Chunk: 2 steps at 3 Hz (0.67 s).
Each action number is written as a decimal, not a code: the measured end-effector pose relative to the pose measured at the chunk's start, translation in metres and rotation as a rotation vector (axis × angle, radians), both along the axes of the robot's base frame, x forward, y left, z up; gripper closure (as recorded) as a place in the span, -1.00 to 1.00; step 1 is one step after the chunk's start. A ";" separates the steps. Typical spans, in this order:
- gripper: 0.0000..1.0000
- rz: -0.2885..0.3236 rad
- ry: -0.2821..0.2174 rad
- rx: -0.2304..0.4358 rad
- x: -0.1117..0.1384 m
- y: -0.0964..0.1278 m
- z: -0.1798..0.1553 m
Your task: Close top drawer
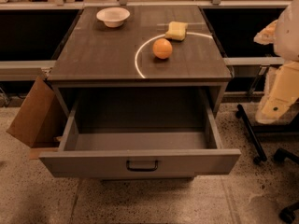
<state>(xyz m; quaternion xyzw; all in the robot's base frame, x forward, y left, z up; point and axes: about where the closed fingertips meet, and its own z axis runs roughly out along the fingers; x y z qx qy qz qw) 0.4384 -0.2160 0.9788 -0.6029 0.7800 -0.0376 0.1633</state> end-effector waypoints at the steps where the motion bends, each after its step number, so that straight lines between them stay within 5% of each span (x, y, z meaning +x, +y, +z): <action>1: -1.00 0.000 0.000 0.000 0.000 0.000 0.000; 2: -1.00 0.019 0.010 0.034 -0.007 0.003 -0.013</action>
Offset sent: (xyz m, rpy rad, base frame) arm -0.0190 0.0069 -0.0389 0.0903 0.0472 0.0513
